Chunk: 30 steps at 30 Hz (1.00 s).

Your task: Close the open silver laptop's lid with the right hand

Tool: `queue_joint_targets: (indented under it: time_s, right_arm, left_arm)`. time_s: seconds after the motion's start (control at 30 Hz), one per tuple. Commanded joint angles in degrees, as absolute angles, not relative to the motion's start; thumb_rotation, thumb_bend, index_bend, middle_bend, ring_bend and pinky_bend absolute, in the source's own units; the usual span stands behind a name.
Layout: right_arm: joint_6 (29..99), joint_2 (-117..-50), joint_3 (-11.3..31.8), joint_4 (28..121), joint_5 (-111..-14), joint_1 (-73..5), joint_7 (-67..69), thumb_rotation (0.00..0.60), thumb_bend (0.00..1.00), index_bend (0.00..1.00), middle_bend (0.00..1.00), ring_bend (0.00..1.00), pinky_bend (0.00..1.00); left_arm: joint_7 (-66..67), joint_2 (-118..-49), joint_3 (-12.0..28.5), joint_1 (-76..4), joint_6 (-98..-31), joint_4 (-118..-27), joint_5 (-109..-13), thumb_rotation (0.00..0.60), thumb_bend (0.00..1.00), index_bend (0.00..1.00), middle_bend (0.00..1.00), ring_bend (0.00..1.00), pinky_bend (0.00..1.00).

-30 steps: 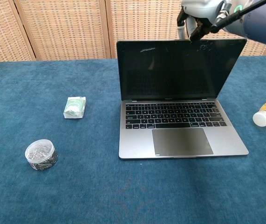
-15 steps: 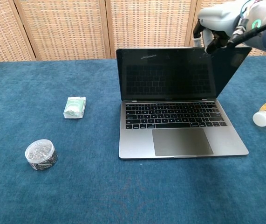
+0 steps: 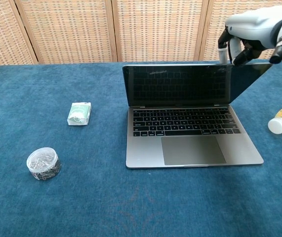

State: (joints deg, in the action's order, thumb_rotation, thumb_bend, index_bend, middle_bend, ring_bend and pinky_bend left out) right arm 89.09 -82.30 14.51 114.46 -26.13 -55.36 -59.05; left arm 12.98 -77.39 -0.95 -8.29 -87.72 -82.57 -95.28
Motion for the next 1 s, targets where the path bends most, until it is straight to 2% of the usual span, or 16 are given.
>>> queue_joint_targets:
  time_s: [0.03,0.4,1.0]
  right_arm:
    - [90.5,-82.6,13.8,116.2,-27.4,-54.6,-59.3,0.600,1.00,0.48,0.49,0.21,0.20]
    - [91.3,-85.5,11.6,117.1,-29.8,-52.4,-58.0,0.600,1.00,0.48,0.49,0.21,0.20]
    - [87.3,-88.5,8.3,112.8,-31.7,-47.8,-52.6,0.600,1.00,0.48,0.49,0.21,0.20]
  left_arm:
    - [13.2,-77.5,-1.1,-8.3,-87.7,-82.5,-95.4,0.600,0.00,0.00,0.00,0.00,0.00]
    - [13.2,-77.5,-1.2,-8.0,-88.4,-82.5,-96.1,0.600,0.00,0.00,0.00,0.00,0.00]
    - [13.6,-77.9,-1.2,-8.3,-87.2,-82.1,-95.6,0.600,0.00,0.00,0.00,0.00,0.00]
